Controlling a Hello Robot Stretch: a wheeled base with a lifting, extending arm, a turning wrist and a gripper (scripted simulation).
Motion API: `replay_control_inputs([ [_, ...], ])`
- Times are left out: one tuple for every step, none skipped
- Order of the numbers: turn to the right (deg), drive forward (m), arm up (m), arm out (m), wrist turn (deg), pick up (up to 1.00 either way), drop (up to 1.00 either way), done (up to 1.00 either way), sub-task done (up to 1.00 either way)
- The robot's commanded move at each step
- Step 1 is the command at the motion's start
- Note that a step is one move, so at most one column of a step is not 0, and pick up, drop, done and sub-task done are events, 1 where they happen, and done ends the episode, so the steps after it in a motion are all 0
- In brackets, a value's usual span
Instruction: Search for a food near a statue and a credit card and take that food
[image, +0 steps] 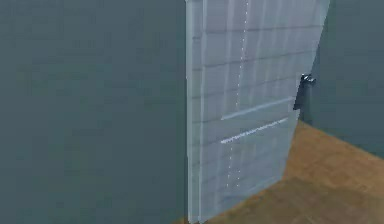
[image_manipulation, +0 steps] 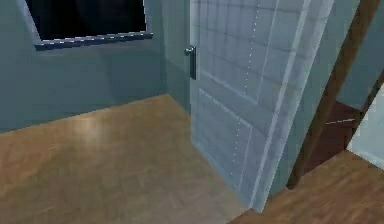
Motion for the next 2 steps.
replay_control_inputs([
  [45.0,0.00,0.00,0.00,0.0,0.00,0.00,0.00,0.00],
  [6.0,0.00,0.00,0.00,0.0,0.00,0.00,0.00,0.00],
])
